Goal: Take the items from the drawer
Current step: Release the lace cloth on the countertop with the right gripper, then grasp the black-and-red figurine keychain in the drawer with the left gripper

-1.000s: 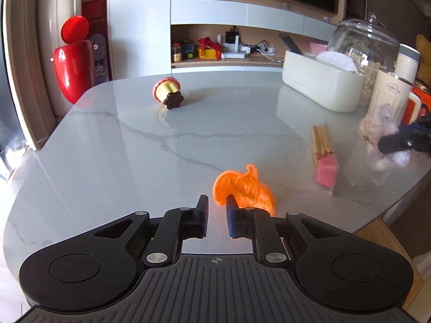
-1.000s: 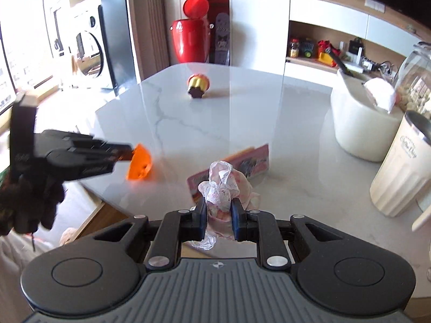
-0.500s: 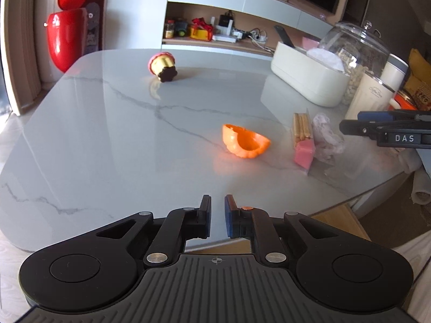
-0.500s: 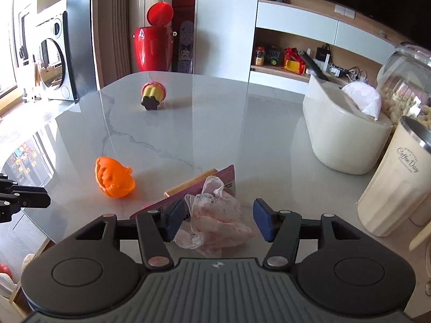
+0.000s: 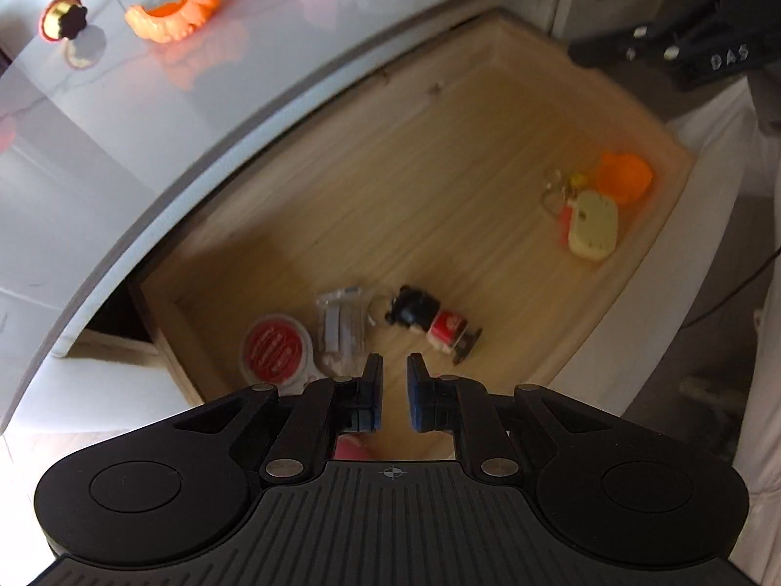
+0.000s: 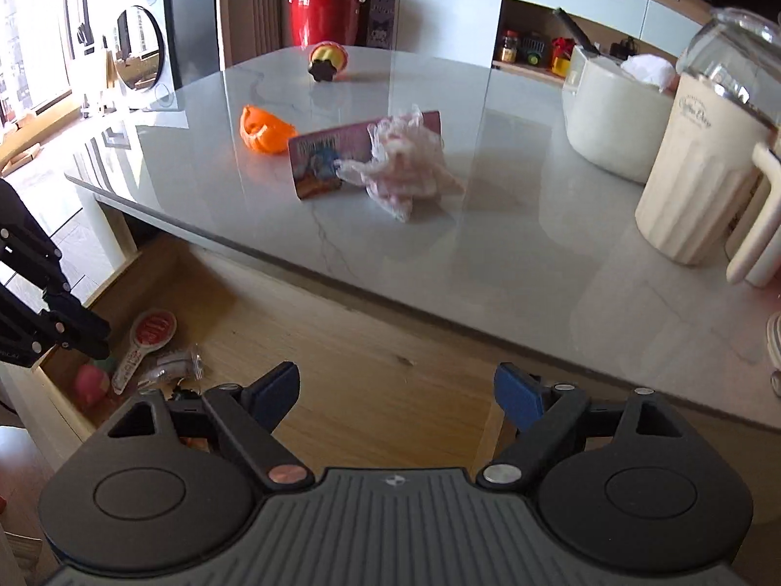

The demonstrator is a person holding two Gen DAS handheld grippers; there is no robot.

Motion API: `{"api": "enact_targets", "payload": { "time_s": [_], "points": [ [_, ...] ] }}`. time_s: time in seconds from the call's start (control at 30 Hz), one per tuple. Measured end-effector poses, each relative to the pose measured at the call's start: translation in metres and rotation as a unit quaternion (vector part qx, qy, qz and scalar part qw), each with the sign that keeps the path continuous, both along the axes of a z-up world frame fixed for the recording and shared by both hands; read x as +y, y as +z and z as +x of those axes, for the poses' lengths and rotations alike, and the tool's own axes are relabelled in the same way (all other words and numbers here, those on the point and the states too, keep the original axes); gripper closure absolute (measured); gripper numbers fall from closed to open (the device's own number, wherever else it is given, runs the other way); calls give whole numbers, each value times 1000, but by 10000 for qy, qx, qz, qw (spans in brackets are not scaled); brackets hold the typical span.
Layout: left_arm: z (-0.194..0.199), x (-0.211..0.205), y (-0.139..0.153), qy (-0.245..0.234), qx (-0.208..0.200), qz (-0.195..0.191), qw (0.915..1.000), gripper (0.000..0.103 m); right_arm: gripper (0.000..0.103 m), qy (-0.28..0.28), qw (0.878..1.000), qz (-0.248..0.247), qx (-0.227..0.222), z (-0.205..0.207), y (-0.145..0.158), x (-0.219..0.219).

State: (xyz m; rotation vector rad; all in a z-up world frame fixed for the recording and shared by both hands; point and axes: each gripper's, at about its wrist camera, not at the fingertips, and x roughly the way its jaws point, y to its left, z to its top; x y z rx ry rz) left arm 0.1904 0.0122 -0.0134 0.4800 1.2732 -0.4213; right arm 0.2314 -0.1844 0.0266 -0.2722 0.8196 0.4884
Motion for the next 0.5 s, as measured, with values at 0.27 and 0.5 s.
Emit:
{"api": "enact_targets", "payload": {
  "time_s": [0.27, 0.5],
  "points": [
    [49, 8, -31, 1010, 1052, -1034, 9839, 90, 16, 247, 9996, 50, -103, -5, 3, 2],
    [58, -7, -50, 1804, 1142, -727, 9742, 90, 16, 262, 9996, 83, -101, -9, 4, -4]
  ]
}}
